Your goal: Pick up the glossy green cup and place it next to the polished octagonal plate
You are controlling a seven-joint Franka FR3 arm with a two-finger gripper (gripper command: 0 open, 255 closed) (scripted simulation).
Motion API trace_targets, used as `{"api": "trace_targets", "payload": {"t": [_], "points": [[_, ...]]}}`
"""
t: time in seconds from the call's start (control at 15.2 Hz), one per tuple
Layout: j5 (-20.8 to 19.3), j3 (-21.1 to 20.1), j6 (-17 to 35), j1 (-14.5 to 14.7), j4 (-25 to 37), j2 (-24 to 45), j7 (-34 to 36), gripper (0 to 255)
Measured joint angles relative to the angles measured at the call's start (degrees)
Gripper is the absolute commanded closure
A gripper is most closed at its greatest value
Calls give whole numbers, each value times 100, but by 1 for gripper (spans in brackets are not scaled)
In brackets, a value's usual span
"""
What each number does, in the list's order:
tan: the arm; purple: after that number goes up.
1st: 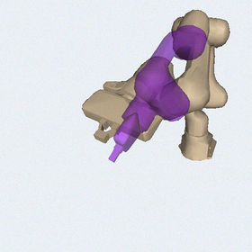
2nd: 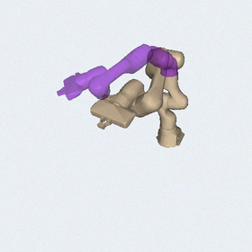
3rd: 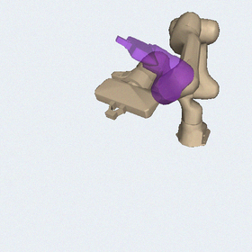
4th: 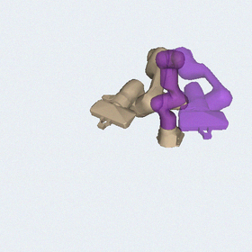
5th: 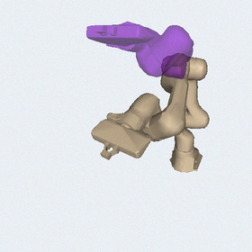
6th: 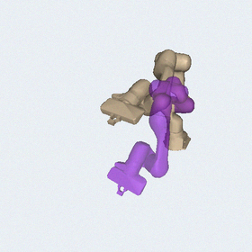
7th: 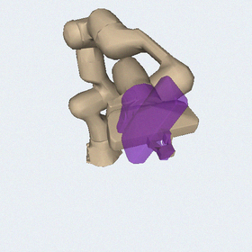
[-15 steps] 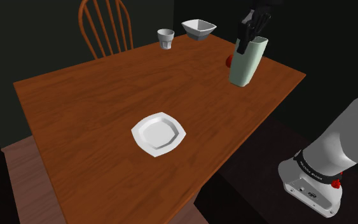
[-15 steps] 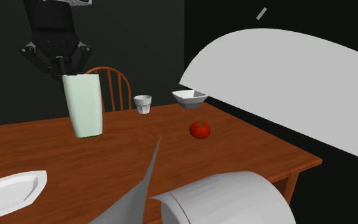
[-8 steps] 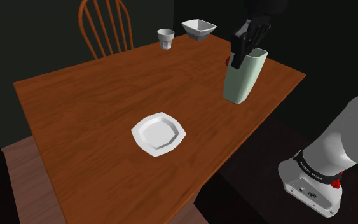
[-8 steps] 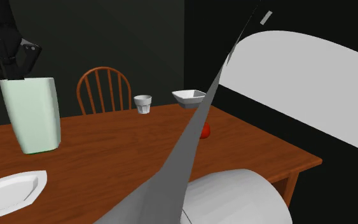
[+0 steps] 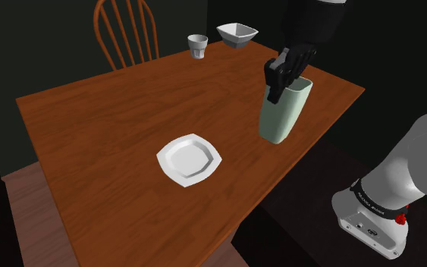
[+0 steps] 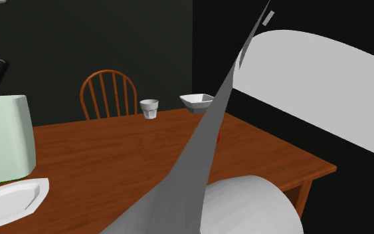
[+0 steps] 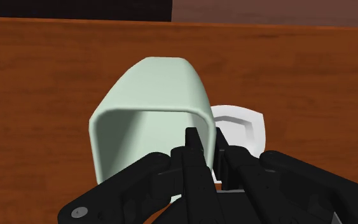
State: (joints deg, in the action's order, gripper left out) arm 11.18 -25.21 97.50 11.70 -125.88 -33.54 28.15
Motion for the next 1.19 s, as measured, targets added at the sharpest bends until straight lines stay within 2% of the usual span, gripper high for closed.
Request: {"api": "trace_targets", "payload": {"t": [1.19], "points": [[199, -256, 1381, 99, -1381, -3, -9, 255]]}}
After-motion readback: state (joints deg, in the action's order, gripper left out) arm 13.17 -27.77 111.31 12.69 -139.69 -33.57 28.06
